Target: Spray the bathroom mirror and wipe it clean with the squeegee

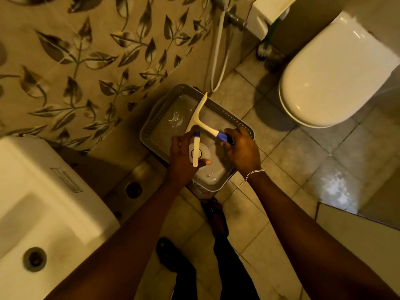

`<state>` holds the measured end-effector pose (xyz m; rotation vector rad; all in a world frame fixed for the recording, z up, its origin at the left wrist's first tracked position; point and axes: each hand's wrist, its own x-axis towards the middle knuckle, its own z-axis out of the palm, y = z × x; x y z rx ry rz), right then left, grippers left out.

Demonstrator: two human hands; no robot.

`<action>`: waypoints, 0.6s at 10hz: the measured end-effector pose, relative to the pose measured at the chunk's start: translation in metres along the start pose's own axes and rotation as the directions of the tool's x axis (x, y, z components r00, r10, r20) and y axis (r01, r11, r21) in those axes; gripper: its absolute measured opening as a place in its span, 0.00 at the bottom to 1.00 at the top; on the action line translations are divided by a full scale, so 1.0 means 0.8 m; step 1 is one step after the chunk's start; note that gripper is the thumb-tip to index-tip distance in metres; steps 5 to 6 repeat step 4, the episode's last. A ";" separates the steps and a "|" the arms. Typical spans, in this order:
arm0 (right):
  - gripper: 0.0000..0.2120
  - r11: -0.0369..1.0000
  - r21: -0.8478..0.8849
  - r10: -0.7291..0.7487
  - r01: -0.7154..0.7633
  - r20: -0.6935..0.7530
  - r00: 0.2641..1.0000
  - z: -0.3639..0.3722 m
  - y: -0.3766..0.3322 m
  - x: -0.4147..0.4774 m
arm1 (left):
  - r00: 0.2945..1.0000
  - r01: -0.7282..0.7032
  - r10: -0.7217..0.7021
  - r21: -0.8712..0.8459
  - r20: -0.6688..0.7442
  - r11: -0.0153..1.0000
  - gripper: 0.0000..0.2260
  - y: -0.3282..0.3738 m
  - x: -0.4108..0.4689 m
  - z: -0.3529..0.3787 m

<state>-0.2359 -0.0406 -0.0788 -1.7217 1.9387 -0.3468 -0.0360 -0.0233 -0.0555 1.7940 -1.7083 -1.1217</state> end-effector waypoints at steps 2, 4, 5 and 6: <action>0.22 1.000 -0.019 0.003 -0.003 0.010 1.000 -0.031 -0.022 -0.014 | 0.995 0.031 -0.044 0.145 0.085 0.989 0.53 0.001 -0.016 -0.031; 0.26 0.997 -0.003 -0.077 0.077 -0.100 0.992 -0.089 -0.078 -0.040 | 0.996 -0.091 0.085 0.368 0.033 0.925 0.50 0.035 -0.038 -0.089; 0.26 0.997 -0.003 -0.077 0.077 -0.100 0.992 -0.089 -0.078 -0.040 | 0.996 -0.091 0.085 0.368 0.033 0.925 0.50 0.035 -0.038 -0.089; 0.26 0.997 -0.003 -0.077 0.077 -0.100 0.992 -0.089 -0.078 -0.040 | 0.996 -0.091 0.085 0.368 0.033 0.925 0.50 0.035 -0.038 -0.089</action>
